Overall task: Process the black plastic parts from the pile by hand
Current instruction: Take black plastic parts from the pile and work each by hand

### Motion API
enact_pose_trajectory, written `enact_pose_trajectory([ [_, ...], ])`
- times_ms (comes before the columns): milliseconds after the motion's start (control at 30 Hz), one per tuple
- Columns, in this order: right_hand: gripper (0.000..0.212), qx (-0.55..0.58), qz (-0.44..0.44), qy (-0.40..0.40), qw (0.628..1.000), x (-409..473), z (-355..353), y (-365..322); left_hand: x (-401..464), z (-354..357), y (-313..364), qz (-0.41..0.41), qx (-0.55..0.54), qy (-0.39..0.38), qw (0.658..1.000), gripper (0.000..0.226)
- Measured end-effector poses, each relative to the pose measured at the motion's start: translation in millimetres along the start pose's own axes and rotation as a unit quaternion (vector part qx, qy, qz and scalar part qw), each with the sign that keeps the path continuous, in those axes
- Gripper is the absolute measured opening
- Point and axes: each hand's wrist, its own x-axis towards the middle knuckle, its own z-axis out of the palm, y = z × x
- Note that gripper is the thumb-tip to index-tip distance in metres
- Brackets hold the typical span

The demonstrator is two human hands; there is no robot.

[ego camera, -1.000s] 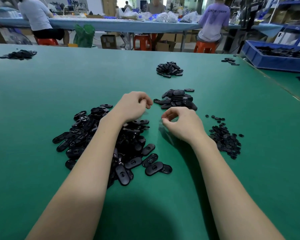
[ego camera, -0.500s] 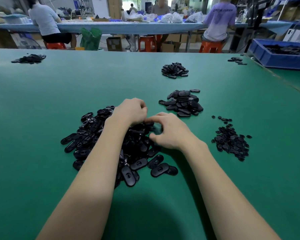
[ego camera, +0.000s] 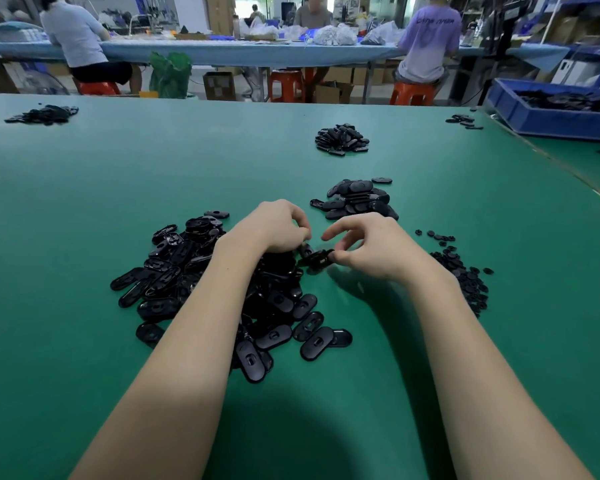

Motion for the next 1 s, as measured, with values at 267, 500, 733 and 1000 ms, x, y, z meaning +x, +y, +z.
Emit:
enact_pose_trajectory([
  [267,0.009,0.069,0.018,0.039,0.997,-4.2,-15.2,7.1,-2.5,1.8,7.2,0.035,-0.032,0.029,0.998,0.012],
  [500,0.007,0.120,0.051,0.084,0.988,-7.8,-29.7,21.7,-6.0,12.9,30.8,0.104,-0.073,0.028,0.992,0.019],
  [733,0.004,0.188,0.052,0.116,0.974,-18.4,-43.5,29.8,-12.7,33.4,53.2,0.087,-0.291,-0.094,0.948,0.016],
  [1000,0.003,0.125,0.110,0.134,0.977,-24.5,-59.5,41.4,-14.1,41.7,53.7,0.088,-0.329,-0.026,0.940,0.016],
])
